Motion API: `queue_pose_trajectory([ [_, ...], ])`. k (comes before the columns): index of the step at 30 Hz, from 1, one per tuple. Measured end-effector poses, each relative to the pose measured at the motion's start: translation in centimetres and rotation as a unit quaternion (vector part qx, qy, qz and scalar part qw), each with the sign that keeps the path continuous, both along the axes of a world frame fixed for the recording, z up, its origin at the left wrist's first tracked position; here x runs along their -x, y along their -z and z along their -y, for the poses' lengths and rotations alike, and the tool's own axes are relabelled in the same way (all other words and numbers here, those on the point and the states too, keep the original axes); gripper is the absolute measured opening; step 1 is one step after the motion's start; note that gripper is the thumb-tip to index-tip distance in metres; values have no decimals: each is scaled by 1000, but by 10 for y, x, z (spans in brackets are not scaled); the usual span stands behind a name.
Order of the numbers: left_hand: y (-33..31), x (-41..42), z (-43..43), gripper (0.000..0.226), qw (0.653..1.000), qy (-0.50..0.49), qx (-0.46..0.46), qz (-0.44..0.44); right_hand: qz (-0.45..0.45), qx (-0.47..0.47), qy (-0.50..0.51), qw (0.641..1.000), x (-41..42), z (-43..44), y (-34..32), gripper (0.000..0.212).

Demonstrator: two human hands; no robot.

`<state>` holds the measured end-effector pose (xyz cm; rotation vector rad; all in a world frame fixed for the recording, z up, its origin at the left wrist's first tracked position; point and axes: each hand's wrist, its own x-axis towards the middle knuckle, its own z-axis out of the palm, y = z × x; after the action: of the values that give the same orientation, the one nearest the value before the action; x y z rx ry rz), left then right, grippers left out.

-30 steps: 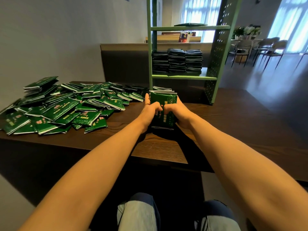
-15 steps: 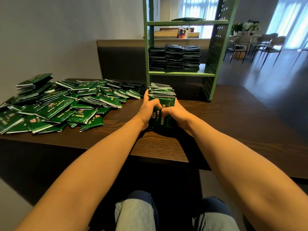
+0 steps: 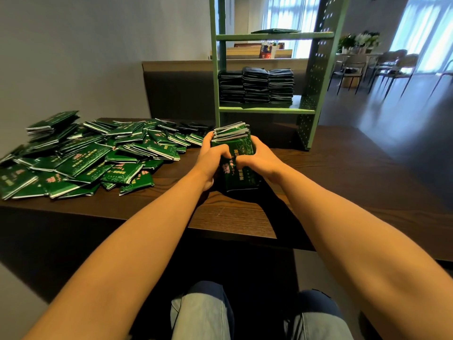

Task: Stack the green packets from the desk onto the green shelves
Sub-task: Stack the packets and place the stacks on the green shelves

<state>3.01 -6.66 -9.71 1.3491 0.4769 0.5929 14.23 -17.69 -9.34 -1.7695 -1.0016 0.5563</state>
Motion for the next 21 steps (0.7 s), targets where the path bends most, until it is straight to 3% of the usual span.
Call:
queue_pose_trajectory([
  [2, -2, 4, -6, 99, 1000, 8, -1, -29, 42, 22, -6, 999, -4, 3, -12, 84],
  [4, -6, 8, -12, 114, 995, 4, -49, -85, 111, 65, -16, 992, -8, 4, -26, 88],
  [6, -14, 13, -14, 124, 984, -2, -133, -119, 187, 129, -23, 974, -10, 5, -41, 88],
  [8, -23, 17, -13, 118, 955, 16, -267, -132, 253, 194, -39, 947, -10, 5, -52, 86],
  [12, -41, 13, -9, 109, 797, 108, -542, -243, 344, 309, -64, 885, -1, 2, -66, 86],
  [14, -47, 4, -9, 109, 728, 149, -575, -343, 341, 345, -75, 871, 1, 1, -69, 73],
  [17, -52, -8, -6, 109, 649, 180, -588, -447, 315, 382, -94, 864, 0, -1, -60, 58],
  [21, -53, -13, 11, 99, 580, 170, -615, -506, 294, 379, -92, 872, -4, 0, -48, 66],
])
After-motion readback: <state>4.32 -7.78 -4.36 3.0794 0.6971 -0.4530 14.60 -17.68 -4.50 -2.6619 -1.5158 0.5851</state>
